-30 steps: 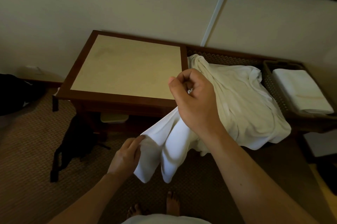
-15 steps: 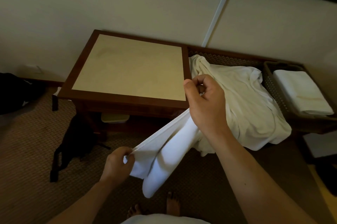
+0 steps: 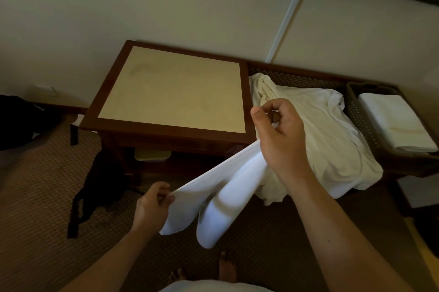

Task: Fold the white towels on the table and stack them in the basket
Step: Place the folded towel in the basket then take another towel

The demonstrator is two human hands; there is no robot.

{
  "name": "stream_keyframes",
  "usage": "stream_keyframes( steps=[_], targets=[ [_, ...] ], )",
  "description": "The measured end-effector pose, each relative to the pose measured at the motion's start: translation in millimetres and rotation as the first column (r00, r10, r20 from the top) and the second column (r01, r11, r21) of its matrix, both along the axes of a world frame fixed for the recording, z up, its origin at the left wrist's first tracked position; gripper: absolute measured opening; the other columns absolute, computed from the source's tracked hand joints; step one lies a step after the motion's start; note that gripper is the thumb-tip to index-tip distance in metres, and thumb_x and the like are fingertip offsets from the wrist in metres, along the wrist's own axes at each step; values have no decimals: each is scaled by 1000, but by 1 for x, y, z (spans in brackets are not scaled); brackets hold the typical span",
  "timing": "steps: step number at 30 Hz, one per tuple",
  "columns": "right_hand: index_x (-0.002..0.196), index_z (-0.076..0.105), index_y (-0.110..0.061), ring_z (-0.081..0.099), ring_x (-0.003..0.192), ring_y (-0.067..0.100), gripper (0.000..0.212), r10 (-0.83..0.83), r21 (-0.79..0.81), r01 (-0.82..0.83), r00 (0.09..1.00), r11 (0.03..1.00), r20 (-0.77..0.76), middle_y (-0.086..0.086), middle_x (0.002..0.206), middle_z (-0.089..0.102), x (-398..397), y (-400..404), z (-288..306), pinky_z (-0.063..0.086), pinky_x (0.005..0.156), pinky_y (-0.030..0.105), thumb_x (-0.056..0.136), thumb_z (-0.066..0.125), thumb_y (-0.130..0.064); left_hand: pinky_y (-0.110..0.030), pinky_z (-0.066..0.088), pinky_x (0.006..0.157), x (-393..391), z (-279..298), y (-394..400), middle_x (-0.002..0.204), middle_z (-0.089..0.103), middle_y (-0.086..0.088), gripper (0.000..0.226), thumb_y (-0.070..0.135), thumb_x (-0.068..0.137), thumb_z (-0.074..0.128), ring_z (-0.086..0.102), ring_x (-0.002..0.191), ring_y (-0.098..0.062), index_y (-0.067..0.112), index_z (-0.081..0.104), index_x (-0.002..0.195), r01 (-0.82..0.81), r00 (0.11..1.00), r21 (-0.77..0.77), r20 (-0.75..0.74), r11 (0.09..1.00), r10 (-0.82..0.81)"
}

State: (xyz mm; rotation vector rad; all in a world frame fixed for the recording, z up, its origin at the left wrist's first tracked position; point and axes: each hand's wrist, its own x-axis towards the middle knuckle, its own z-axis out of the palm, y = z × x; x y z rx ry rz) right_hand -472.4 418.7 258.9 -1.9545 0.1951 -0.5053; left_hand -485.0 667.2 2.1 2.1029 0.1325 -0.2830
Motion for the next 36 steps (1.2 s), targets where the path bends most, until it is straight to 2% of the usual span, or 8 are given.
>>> stream_keyframes(
  steps=[2, 5, 10, 14, 25, 28, 32, 36],
  targets=[
    [100, 57, -23, 45, 62, 1, 11, 47, 56, -44, 998, 997, -36, -10, 75, 51, -3, -11, -4, 39, 60, 11, 94, 65, -19, -28, 47, 86, 12, 0, 3, 105, 64, 9, 21, 16, 100, 62, 59, 98, -8, 27, 65, 118, 149, 989, 104, -14, 983, -149],
    [112, 56, -16, 43, 70, 7, 35, 198, 159, -183, 977, 970, -85, 2, 81, 47, -11, -31, -11, 38, 62, 12, 78, 52, -12, -33, 48, 84, 30, 0, 8, 101, 58, 2, 15, 21, 105, 51, 55, 92, -12, 28, 64, 102, 341, 940, 269, -95, 901, -328],
    [113, 63, -27, 54, 87, -4, 34, 128, 42, -121, 959, 992, -251, -4, 101, 57, -26, -76, -38, 43, 78, 12, 86, 54, -9, -40, 51, 82, 58, 18, 36, 101, 59, 3, 15, 21, 105, 51, 57, 91, -14, 26, 65, 105, 136, 989, 251, 22, 958, -147],
    [108, 72, -32, 62, 104, -7, 38, -55, -56, 42, 963, 998, -265, -15, 111, 70, -35, -99, -69, 49, 93, 15, 90, 69, 2, -34, 47, 74, 66, 32, 59, 99, 61, 5, 16, 18, 105, 51, 57, 90, -11, 27, 65, 105, 181, 976, 239, 76, 954, -204],
    [95, 71, -16, 67, 80, -7, 22, -186, 93, 199, 974, 976, -129, -13, 87, 72, -24, -88, -121, 49, 73, 7, 89, 71, 5, -37, 44, 82, 88, 48, 73, 103, 57, -3, 15, 18, 105, 50, 53, 95, -19, 11, 63, 111, -47, 935, 285, 350, 957, -58],
    [95, 71, -14, 68, 78, -5, 20, -178, 180, 204, 973, 962, -149, -17, 79, 75, -25, -89, -130, 51, 73, 10, 90, 70, 5, -37, 43, 82, 95, 55, 80, 101, 55, -2, 13, 22, 106, 50, 53, 94, -18, 14, 60, 108, 9, 957, 334, 270, 943, -105],
    [94, 73, -25, 70, 83, -2, 26, -189, 196, 223, 965, 955, -180, -20, 84, 76, -29, -90, -144, 53, 78, 12, 87, 75, 0, -35, 42, 80, 101, 57, 94, 101, 53, -1, 17, 25, 106, 49, 51, 91, -17, 14, 60, 108, 78, 945, 417, 258, 906, -200],
    [106, 73, -19, 68, 87, -9, 23, -275, 169, 304, 945, 938, -175, -18, 91, 73, -32, -90, -153, 51, 82, 7, 89, 75, -4, -31, 41, 72, 103, 53, 97, 85, 52, 5, 17, 23, 105, 53, 48, 77, -9, 13, 63, 96, 170, 916, 475, 246, 863, -316]
  ],
)
